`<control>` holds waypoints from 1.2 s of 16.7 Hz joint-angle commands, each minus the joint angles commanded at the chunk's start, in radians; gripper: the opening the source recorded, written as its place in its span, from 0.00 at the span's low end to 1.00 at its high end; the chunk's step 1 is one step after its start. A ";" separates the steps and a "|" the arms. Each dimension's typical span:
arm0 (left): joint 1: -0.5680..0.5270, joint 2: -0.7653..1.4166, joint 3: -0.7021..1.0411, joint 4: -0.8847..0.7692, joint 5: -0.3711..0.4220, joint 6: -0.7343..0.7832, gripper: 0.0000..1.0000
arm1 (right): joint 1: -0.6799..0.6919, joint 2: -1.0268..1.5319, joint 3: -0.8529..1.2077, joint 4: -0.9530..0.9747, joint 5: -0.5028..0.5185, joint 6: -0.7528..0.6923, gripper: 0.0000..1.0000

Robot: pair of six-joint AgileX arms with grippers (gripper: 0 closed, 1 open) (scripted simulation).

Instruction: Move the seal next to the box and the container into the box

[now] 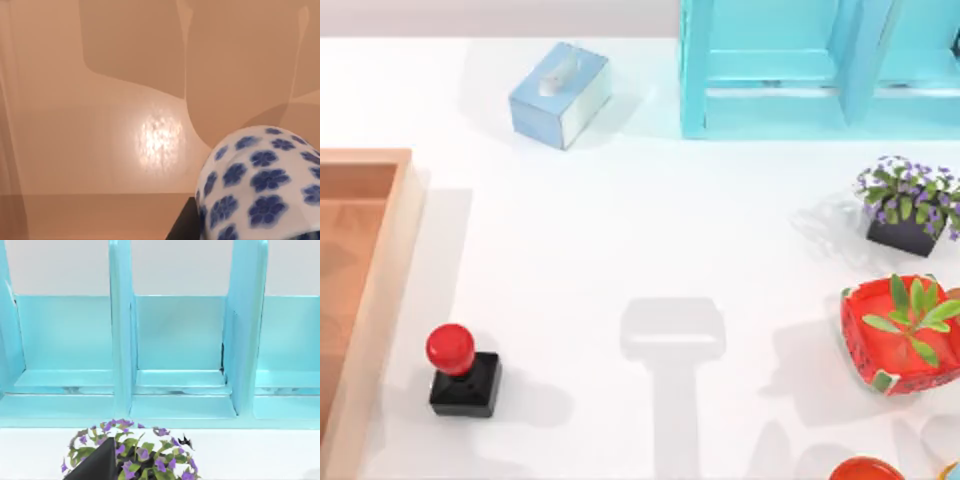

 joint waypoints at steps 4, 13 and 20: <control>0.000 0.000 0.000 0.000 0.000 0.000 0.60 | 0.000 0.000 0.000 0.000 0.000 0.000 1.00; 0.000 0.000 0.000 0.000 0.000 0.000 1.00 | 0.000 0.000 0.000 0.000 0.000 0.000 1.00; -0.001 -0.002 0.012 -0.014 0.000 0.000 1.00 | 0.000 0.000 0.000 0.000 0.000 0.000 1.00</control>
